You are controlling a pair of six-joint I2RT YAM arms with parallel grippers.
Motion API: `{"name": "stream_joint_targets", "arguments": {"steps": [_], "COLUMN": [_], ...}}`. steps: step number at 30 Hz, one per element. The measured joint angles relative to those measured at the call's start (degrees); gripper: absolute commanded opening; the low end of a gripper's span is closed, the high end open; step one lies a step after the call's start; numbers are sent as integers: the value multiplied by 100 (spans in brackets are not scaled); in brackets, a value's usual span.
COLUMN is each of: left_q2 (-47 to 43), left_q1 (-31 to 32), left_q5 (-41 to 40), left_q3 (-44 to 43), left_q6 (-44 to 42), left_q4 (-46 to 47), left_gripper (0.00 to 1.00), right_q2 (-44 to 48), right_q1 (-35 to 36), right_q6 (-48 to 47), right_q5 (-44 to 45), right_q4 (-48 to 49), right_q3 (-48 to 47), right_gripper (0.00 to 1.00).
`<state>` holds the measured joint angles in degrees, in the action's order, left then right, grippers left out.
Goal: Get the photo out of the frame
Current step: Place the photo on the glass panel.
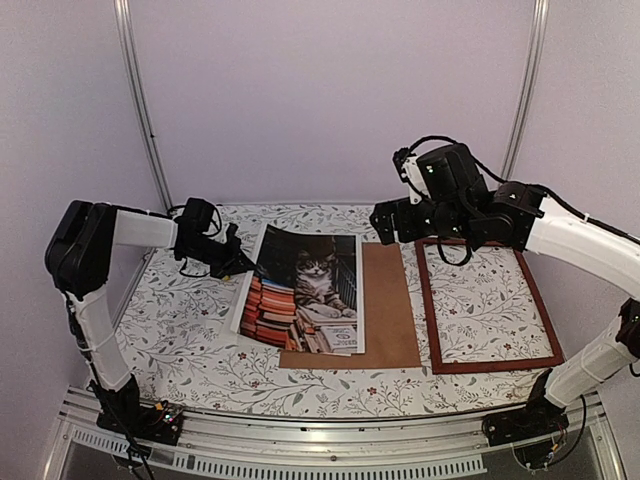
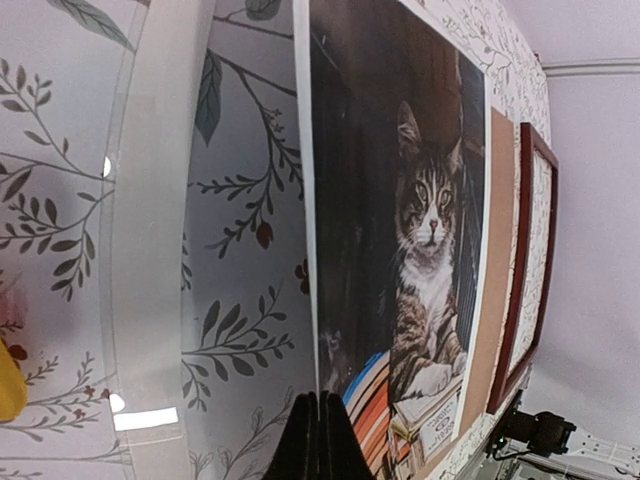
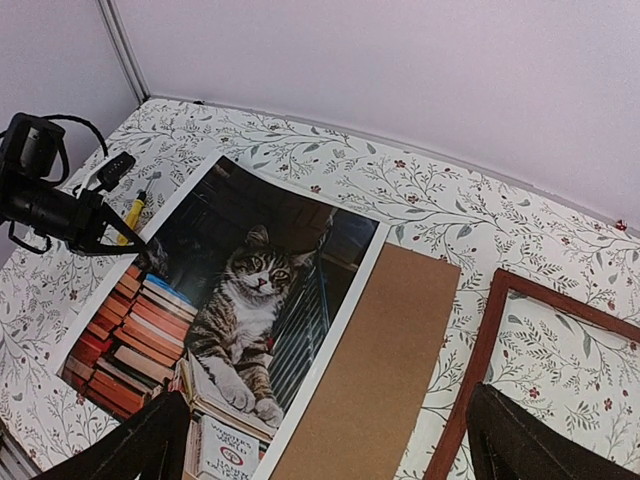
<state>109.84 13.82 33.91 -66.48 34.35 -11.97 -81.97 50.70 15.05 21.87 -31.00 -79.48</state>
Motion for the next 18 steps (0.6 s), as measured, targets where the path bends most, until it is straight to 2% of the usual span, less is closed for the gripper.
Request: {"name": "stream_joint_targets", "arguments": {"steps": [18], "left_q2": [92], "left_q1": [-227], "left_q5": [-133], "left_q3": [-214], "left_q6": [-527], "left_q4": [-726], "left_gripper": [0], "right_q2": [2], "right_q1": [-94], "right_q6": [-2], "right_q5": [-105], "right_q4": [70], "right_q3": [337], "right_gripper": [99]}}
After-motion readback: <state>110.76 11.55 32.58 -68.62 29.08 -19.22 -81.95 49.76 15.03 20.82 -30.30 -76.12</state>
